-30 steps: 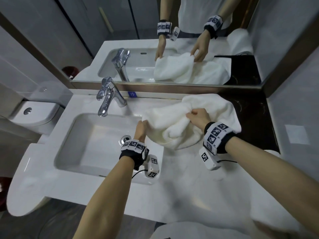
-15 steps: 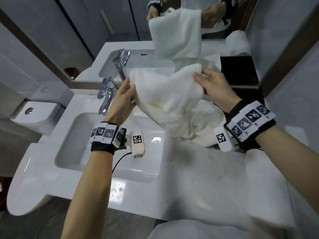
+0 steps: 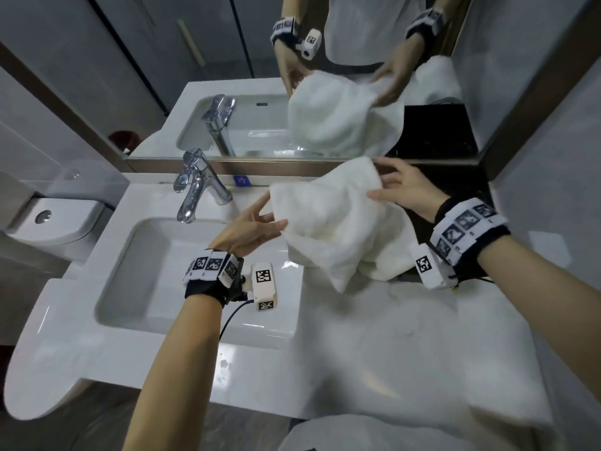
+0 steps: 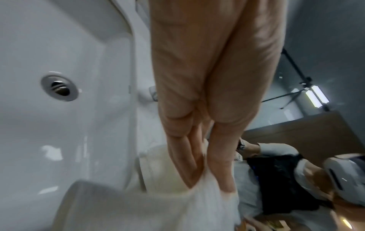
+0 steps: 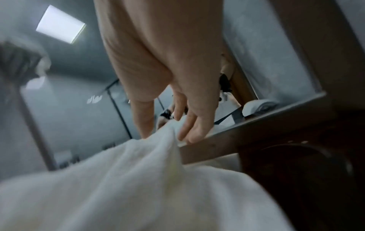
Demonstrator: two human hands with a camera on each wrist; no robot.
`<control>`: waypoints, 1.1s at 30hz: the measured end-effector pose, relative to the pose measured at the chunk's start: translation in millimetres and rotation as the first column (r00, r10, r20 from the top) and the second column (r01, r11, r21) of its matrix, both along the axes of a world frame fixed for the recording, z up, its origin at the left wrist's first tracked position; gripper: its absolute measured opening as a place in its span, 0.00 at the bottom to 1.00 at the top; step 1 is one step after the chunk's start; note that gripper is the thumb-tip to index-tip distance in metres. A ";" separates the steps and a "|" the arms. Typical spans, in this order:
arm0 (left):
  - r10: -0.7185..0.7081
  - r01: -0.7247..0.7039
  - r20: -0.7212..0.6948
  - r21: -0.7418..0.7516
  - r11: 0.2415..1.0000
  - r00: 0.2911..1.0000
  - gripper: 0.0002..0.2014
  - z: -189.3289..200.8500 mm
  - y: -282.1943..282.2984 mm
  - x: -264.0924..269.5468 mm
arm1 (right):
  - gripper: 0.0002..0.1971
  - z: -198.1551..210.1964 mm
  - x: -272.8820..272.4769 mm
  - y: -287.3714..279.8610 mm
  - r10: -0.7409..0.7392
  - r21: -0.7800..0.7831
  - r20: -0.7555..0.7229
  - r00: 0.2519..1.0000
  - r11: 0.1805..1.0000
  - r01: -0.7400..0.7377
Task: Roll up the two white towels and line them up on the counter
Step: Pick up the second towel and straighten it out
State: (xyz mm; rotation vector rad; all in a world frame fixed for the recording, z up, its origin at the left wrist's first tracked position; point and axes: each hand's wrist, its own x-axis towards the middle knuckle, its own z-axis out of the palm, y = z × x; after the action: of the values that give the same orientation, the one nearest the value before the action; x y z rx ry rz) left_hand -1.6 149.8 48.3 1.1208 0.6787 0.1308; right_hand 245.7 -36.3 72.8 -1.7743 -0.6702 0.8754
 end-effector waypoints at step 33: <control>0.167 -0.181 0.130 0.108 0.977 0.977 0.33 -1.2 -9.2 45.0 | 0.27 -93.8 -50.1 11.0 -0.033 -0.473 -0.114 0.993 0.881 -0.025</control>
State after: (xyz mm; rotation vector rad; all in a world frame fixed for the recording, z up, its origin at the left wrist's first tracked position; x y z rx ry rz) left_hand 43.4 140.5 47.1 1.1566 0.6674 0.3905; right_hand 195.6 -25.4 -21.0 -2.1317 -0.3892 1.2094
